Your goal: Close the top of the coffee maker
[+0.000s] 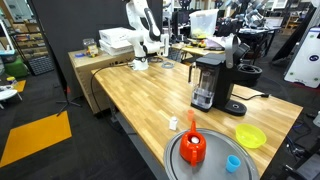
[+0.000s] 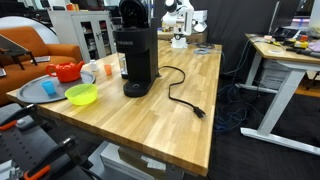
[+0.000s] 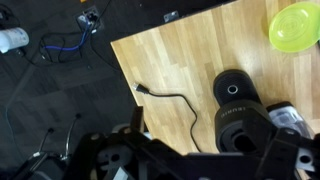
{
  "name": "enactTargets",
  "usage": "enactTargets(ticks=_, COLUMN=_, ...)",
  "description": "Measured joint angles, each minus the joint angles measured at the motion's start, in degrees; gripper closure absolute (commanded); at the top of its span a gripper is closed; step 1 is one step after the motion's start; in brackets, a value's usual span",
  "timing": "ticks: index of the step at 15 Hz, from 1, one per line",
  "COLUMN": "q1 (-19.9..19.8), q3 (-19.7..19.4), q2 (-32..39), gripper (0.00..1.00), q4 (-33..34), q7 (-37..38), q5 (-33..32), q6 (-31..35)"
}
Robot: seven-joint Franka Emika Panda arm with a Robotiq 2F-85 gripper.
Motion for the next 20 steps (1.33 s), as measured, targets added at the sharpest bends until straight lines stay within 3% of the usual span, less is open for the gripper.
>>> enactTargets(ticks=7, q1=1.3, q3=5.1, q2=0.8, gripper=0.00, q4=-0.9, q7=1.8, q5=-10.2, q6=18.9)
enactTargets(ticks=16, q1=1.6, q3=5.7, q2=0.4, gripper=0.00, q4=-1.8, q7=1.8, q5=-12.0, q6=21.5)
enactTargets(ticks=20, q1=3.8, q3=9.0, q2=-7.7, gripper=0.00, q4=-8.6, q7=1.1, q5=-16.5, q6=25.5)
